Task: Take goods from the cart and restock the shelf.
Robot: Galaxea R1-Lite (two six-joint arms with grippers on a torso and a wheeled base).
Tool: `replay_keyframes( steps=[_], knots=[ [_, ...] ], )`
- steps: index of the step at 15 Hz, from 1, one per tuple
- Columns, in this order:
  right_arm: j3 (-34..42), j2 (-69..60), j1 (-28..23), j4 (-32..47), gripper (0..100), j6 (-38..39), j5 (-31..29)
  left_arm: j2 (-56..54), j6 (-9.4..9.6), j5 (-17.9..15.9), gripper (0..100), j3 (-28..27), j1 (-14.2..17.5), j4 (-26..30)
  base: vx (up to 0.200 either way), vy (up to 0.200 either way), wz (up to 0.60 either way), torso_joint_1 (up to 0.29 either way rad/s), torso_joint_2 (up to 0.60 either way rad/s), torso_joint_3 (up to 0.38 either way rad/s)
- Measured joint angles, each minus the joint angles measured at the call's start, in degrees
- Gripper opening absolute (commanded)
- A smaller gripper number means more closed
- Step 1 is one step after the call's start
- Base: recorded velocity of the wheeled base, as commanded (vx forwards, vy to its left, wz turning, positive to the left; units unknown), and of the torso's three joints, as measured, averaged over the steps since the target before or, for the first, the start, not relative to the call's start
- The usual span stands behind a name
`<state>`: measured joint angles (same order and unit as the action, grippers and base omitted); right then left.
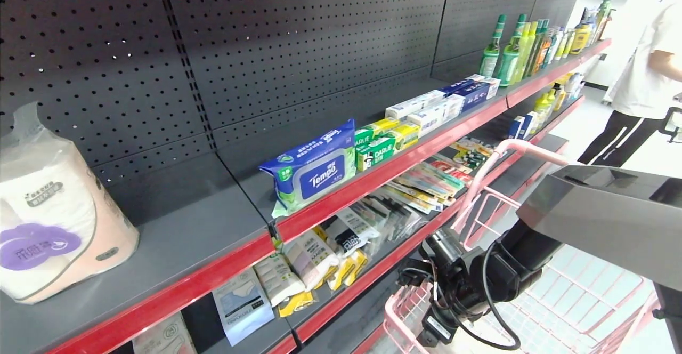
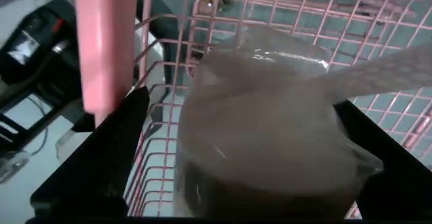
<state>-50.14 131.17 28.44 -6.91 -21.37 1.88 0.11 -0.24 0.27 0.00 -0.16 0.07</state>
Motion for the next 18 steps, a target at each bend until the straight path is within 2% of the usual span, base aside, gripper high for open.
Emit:
replay_keyframes(
  steps=[5,15,18],
  knots=[
    [0.61,-0.16,-1.44,0.51,100,0.2,-3.21,0.0,0.02,0.06,100,0.0,-0.02,0.02,0.0,0.0,0.0,0.0,0.0,0.0],
    [7.08,-3.78,-1.79,0.51,100,1.45,-2.94,0.0,0.02,-0.02,100,0.0,-0.02,0.02,0.0,0.0,0.0,0.0,0.0,0.0],
    [7.62,-4.57,0.0,0.49,100,8.22,-1.3,0.0,0.02,0.05,100,0.0,-0.02,0.0,0.0,0.0,0.0,0.0,0.0,0.0]
  ],
)
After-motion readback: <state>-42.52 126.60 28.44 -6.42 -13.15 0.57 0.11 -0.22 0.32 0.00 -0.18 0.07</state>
